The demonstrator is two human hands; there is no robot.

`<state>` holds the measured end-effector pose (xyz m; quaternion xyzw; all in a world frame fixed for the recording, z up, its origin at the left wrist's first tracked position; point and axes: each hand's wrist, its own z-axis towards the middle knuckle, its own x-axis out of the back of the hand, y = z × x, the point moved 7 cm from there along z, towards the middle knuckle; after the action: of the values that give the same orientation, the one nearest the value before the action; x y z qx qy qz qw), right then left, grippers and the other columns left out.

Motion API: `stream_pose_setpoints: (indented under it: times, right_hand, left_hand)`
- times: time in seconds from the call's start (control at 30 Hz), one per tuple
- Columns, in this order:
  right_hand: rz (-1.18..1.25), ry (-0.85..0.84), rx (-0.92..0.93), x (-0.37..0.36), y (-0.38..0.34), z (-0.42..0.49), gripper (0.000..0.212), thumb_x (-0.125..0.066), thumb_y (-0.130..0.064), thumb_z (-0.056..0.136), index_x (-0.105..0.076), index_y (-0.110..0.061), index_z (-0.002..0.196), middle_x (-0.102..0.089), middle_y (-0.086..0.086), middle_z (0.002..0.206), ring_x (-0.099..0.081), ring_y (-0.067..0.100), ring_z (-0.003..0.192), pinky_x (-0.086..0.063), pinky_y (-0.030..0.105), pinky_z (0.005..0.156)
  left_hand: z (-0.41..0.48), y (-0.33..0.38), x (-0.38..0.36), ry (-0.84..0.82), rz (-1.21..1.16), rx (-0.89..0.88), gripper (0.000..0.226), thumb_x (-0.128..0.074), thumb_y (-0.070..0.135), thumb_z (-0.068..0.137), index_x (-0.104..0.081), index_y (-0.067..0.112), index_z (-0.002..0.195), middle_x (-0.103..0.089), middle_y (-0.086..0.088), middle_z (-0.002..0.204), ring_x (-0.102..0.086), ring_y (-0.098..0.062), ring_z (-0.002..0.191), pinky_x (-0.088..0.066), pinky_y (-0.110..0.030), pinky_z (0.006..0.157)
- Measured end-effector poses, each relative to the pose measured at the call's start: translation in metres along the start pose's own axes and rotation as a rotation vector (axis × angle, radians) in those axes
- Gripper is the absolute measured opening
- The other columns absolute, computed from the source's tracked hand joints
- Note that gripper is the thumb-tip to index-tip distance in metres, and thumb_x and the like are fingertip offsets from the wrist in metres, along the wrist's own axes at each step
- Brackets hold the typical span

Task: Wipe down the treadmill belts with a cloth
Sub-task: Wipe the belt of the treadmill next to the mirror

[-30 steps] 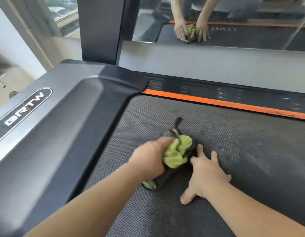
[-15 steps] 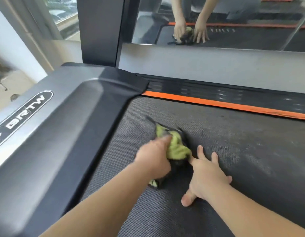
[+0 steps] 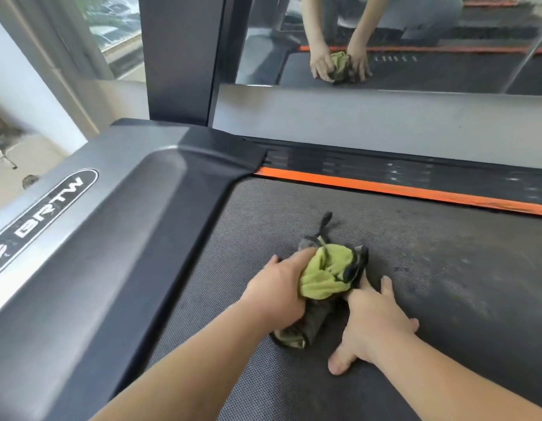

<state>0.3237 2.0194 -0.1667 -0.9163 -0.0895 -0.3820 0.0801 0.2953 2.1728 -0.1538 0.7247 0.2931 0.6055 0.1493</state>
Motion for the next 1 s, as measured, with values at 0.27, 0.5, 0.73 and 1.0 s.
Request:
stream_pose_setpoints:
  times: [0.27, 0.5, 0.73, 1.0]
  right_hand:
    - [-0.006, -0.038, -0.076, -0.001, 0.004, 0.003, 0.159, -0.097, -0.058, 0.051, 0.014, -0.034, 0.162, 0.041, 0.003, 0.161, 0.005, 0.028, 0.159, -0.017, 0.069, 0.12]
    - [-0.032, 0.015, 0.023, 0.001, -0.003, -0.003, 0.156, -0.1, -0.051, 0.05, 0.015, -0.051, 0.157, 0.037, -0.017, 0.161, 0.027, 0.03, 0.154, -0.028, 0.077, 0.109]
    - [-0.077, 0.06, 0.054, 0.012, 0.004, -0.005, 0.147, -0.091, -0.075, 0.028, -0.032, -0.034, 0.156, -0.006, 0.003, 0.172, 0.0, 0.026, 0.159, -0.044, 0.054, 0.11]
    - [0.076, 0.184, 0.215, 0.065, 0.071, -0.001, 0.146, -0.095, -0.058, 0.05, 0.003, -0.054, 0.159, 0.016, -0.018, 0.169, -0.007, 0.019, 0.158, -0.036, 0.05, 0.118]
  left_hand:
    - [-0.002, 0.031, -0.021, -0.095, -0.057, 0.021, 0.074, -0.056, 0.018, 0.086, -0.027, 0.035, 0.152, -0.058, -0.004, 0.131, -0.052, -0.033, 0.124, -0.044, -0.041, 0.105]
    - [0.013, -0.014, 0.02, 0.226, 0.021, 0.297, 0.057, -0.057, 0.02, 0.086, -0.035, 0.019, 0.139, -0.052, -0.007, 0.139, -0.044, -0.036, 0.131, -0.033, -0.045, 0.117]
    - [-0.004, 0.017, -0.006, 0.079, 0.079, -0.04, 0.076, -0.061, 0.025, 0.086, -0.027, 0.034, 0.154, -0.054, 0.004, 0.141, -0.043, -0.024, 0.139, -0.024, -0.034, 0.121]
    - [0.048, -0.024, 0.009, 0.274, 0.132, 0.243, 0.071, -0.055, 0.027, 0.079, -0.034, 0.018, 0.146, -0.046, -0.012, 0.146, -0.033, -0.04, 0.141, -0.024, -0.05, 0.12]
